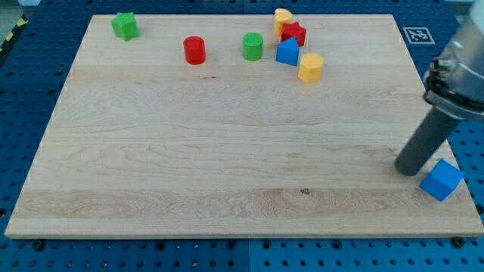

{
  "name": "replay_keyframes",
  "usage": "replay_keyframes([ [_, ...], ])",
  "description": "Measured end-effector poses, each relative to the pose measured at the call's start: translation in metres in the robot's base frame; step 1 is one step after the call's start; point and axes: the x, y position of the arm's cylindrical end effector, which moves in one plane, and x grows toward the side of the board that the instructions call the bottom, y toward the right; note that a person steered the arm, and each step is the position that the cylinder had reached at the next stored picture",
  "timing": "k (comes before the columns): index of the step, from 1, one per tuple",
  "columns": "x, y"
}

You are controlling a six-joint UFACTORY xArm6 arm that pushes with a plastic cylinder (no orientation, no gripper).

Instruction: Place your arm to the left of the green circle

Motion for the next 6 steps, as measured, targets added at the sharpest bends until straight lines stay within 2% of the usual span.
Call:
replay_keyframes([
  [2, -0.014, -0.131],
  [3, -0.056, -0.206],
  [4, -0.11, -0.254],
  [6, -0.199, -0.255],
])
